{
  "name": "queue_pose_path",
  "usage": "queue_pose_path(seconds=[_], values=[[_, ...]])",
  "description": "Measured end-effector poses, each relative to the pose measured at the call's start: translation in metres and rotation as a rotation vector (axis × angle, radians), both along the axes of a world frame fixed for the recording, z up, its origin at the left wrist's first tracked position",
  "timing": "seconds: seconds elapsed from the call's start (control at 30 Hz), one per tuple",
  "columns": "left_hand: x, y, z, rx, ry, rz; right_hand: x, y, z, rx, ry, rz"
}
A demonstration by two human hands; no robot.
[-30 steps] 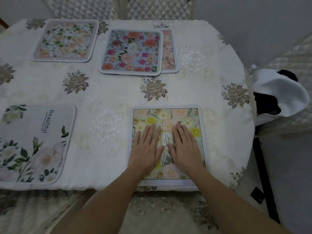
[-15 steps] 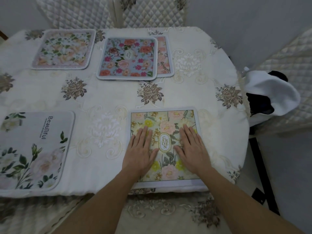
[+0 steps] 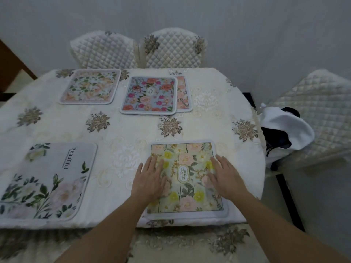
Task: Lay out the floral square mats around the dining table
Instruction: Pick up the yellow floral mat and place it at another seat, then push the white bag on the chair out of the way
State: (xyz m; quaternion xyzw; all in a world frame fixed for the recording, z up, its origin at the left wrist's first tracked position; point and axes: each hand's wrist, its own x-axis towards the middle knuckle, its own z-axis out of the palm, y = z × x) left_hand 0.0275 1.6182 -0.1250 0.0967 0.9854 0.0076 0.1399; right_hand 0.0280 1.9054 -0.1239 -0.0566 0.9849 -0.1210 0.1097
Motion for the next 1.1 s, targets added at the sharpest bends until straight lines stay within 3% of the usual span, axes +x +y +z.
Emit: queue_pose_path(seconds=[0.53,0.83,1.1], values=[[-0.041,0.017,0.092,0.053,0.266,-0.086,-0.018,0.005,0.093,0.071,0.230,-0.045],[-0.054,0.065,0.095,0.117,0.297,-0.277,0.017,0.033,0.114,0.111,0.292,-0.207],[-0.052,0.160,0.105,0.185,0.311,-0.502,0.066,0.092,0.117,0.162,0.282,-0.388]])
